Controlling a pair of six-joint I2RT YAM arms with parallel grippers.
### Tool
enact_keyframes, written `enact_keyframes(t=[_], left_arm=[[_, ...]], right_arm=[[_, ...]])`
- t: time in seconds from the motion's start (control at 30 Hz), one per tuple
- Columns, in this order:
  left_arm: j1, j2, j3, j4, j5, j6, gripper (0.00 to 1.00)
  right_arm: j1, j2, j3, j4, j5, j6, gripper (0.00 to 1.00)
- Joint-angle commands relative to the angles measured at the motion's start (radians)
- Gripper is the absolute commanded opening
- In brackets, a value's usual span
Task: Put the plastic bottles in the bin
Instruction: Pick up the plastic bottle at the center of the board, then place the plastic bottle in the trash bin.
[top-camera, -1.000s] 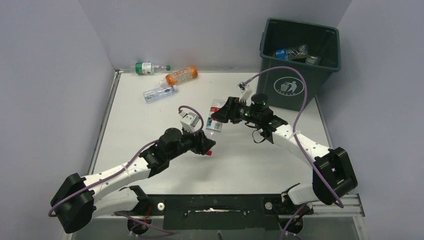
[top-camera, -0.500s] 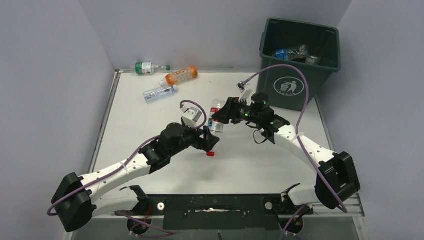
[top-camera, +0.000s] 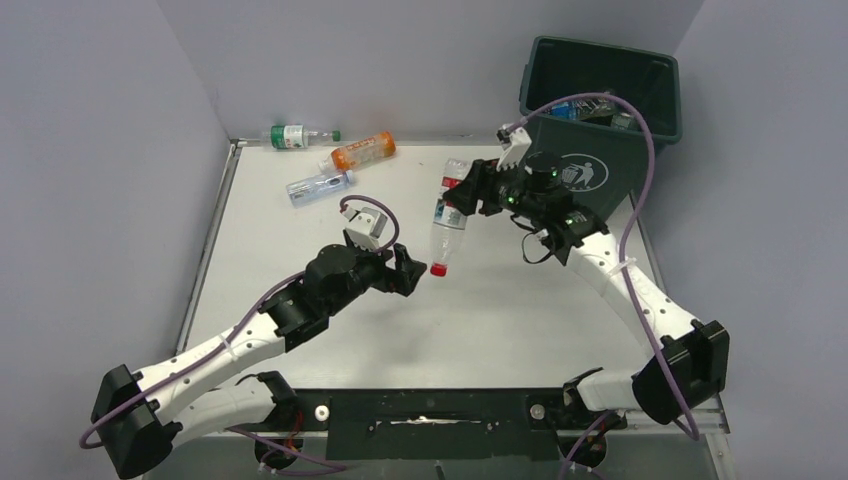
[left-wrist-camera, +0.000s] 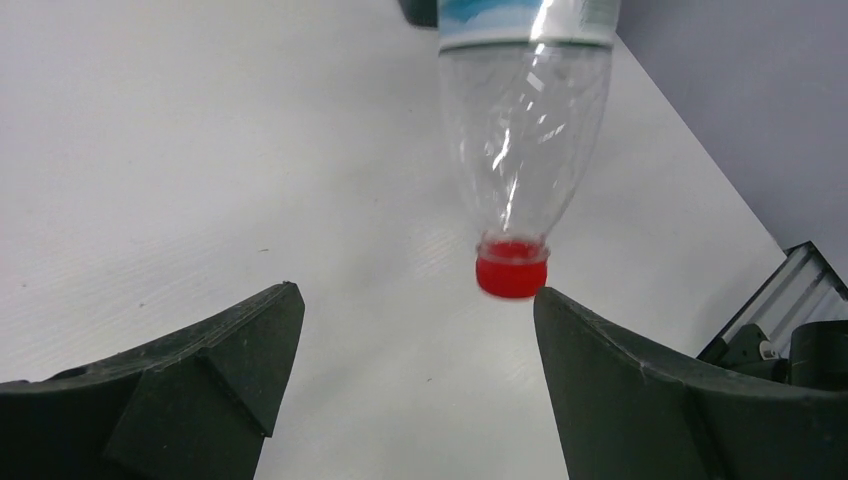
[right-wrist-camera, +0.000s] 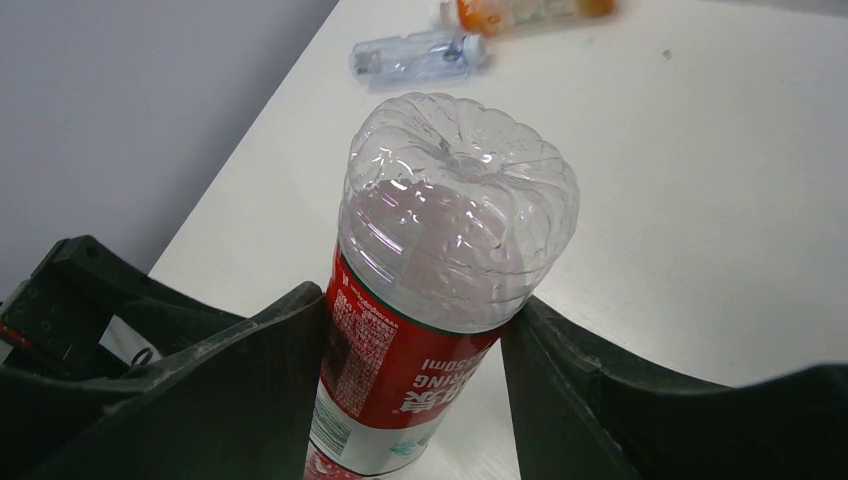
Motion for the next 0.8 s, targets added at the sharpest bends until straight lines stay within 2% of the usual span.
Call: enact_keyframes(t=[0.0,0.13,0.27,0.5,0.77], left_arm=[[-0.001,-0.035,0.053,-0.025,-0.063,0.02,0.87],[-0.001,-0.037,0.041,-0.033,-0.062,0.02,0.86],[-0.001,-0.044,0.027,-0.033,-0.062,0.017,0.87],[0.002,-0.051,0.025,-0.054,-0.078,0.025,0.87],[0.003,-0.052,0.026,-0.075,-0.099,0.04,0.87]], right_arm=[[-0.066,-0.067,0.201,-0.079,0.09,-0.128,0.51],[-0.12,-0.078,0.341,-0.134,0.153,-0.207,0.52],[-0.181,-0.078,0.453,-0.114,0.203,-0.263,0.53],[-0.333,-0.042,0.532,0.049,0.222,-0.268,0.53],[-0.484,0.03,0.537,0.241,0.251,-0.254,0.52]])
